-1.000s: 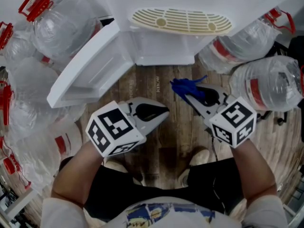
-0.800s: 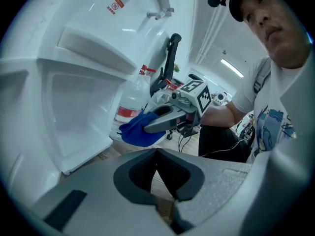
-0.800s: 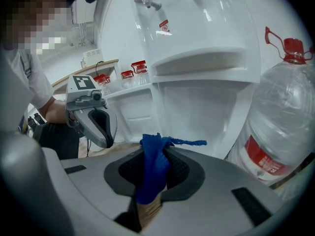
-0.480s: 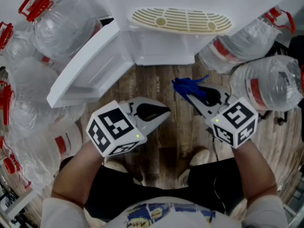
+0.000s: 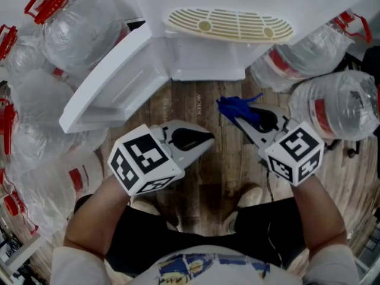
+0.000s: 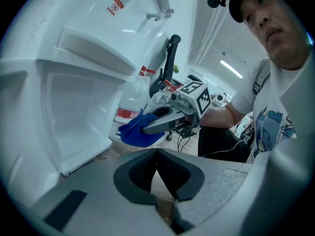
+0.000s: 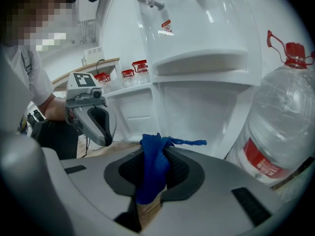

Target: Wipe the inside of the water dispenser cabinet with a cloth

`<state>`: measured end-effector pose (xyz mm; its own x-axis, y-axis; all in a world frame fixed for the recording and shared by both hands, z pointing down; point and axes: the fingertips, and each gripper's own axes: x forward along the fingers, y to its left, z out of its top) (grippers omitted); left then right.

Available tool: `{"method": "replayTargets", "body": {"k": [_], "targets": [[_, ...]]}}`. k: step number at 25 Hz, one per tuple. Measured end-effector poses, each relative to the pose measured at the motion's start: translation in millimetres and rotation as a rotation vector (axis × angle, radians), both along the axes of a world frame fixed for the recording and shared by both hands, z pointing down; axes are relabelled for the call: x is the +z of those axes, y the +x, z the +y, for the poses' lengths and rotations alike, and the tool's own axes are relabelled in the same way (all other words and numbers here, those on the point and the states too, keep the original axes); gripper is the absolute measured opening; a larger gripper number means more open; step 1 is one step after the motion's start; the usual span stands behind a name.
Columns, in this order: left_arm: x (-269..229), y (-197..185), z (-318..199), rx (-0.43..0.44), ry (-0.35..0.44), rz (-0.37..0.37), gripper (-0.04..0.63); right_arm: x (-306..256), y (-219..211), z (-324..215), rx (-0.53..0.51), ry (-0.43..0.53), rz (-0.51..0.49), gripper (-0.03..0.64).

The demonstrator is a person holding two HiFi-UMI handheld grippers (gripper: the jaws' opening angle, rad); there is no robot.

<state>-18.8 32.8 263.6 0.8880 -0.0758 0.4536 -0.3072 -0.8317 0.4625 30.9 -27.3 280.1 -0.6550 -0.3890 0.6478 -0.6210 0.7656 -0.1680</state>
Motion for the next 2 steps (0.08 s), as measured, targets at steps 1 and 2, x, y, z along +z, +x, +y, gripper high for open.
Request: {"method": "replayTargets", "body": {"k": [1,2], "targets": [[-0.2,0.1,-0.4,-0.001,0.001,0.0,-0.003,0.1,0.0,-0.2,-0.001,0.001,0.001,0.071],[-0.4,0.2,-0.8,-0.002,0.001,0.001,-0.003,0.3,0.1,-0.5,-0.002,0.002,0.002,0.071]]}}
